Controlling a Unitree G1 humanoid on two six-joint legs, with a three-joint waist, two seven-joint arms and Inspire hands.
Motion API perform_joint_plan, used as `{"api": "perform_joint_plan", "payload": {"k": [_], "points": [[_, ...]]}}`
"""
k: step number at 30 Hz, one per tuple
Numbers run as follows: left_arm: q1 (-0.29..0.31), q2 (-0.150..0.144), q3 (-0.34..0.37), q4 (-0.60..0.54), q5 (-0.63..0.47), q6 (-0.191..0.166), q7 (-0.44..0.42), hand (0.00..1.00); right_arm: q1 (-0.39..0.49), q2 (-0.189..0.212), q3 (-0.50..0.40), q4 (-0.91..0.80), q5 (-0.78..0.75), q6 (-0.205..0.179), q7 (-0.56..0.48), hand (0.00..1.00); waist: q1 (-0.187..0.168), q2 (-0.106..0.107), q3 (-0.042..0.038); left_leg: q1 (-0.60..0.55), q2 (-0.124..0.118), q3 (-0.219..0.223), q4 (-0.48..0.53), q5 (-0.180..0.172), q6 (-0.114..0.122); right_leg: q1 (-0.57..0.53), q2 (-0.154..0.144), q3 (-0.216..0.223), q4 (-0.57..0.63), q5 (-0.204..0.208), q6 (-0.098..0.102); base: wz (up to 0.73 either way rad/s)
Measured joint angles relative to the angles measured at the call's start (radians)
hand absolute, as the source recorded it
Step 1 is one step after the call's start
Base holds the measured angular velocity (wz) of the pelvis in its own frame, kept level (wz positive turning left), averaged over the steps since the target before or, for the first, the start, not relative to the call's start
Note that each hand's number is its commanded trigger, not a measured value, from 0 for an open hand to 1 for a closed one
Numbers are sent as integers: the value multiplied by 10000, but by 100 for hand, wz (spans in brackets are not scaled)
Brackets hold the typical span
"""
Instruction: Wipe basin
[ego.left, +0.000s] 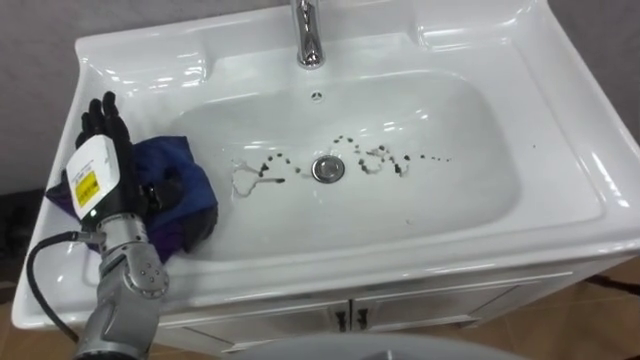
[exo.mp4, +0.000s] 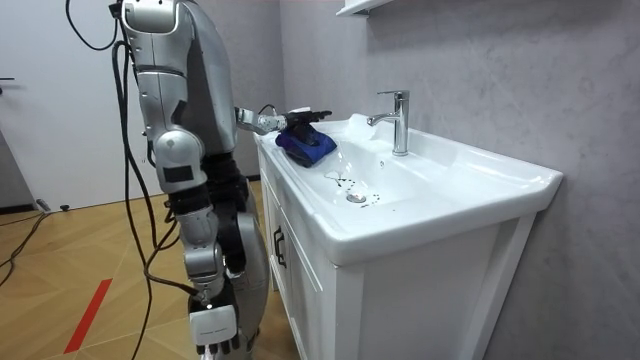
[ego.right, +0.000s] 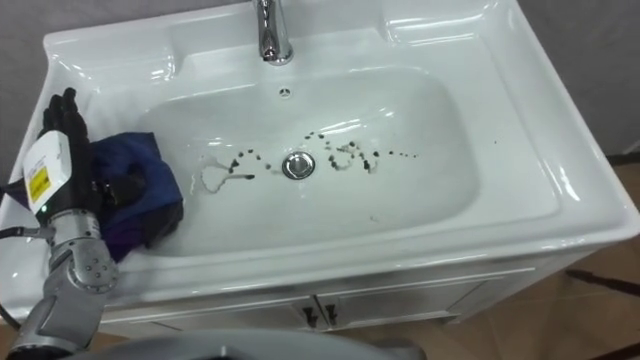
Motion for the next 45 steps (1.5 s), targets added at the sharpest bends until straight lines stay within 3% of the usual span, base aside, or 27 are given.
{"api": "perform_joint_plan", "payload": {"k": [10, 15, 16, 17, 19, 25, 32, 36, 39, 45], "points": [[-30, -73, -148, 793, 666, 31, -462, 0, -129, -30, -13, -38, -227, 502, -227, 0, 21, 113, -47, 56, 3, 72, -44, 0, 0, -6, 11, 94, 13, 0, 0, -1], [-37, -74, -149, 953, 728, 34, -613, 3, -232, -35, -12, -84, -389, 543, -283, 0, 40, 81, -62, 122, 3, 88, -44, 4, 0, -1, 12, 112, 16, 0, 0, 0], [-44, -76, -148, 987, 798, 34, -642, 27, -247, -38, -12, -91, -430, 544, -305, 0, 42, 77, -63, 137, 3, 105, -44, 4, 0, 7, 13, 129, 16, -1, 0, -4], [-56, -75, -148, 1015, 842, 35, -659, 85, -252, -42, -16, -97, -435, 545, -313, 0, 42, 77, -63, 140, 3, 114, -44, 4, 0, 9, 13, 137, 14, -1, 1, -4], [-106, -76, -148, 1135, 896, 34, -667, 100, -207, -48, -19, -212, -436, 565, -313, 0, 48, 75, -63, 152, 7, 158, -64, 4, 0, 26, 20, 181, 14, -2, 3, -5], [-237, -95, -84, 1426, 1296, 47, -608, 100, -170, -41, -116, -381, -559, 916, -198, 0, 38, 65, -71, 210, 39, 241, -66, 5, -1, 33, 66, 293, 21, 4, -2, -4], [-733, -8, 268, 1699, 1552, 70, -458, 100, -195, -43, -207, -386, -565, 1051, -182, 0, 39, 45, -85, 301, 41, 260, -68, 5, -2, 121, 70, 317, 19, 4, -3, 0], [-845, 2, 270, 1848, 1755, 71, -431, 100, -198, -54, -235, -390, -620, 1230, -145, 0, 39, 38, -130, 323, 44, 275, -73, 5, -2, 130, 79, 338, 22, 6, -6, -1], [-1059, 12, 324, 2156, 1766, 87, -383, 100, -201, -72, -334, -381, -830, 1396, -125, 0, 40, 73, -247, 371, 45, 315, -140, 8, -6, 133, 89, 384, 20, 6, -6, -4], [-1163, 5, 376, 2228, 1780, 180, -385, 100, -197, -69, -417, -383, -870, 1415, -153, 0, 27, 75, -248, 429, 49, 334, -149, 10, -10, 166, 96, 422, 23, 7, -7, -1]]}}
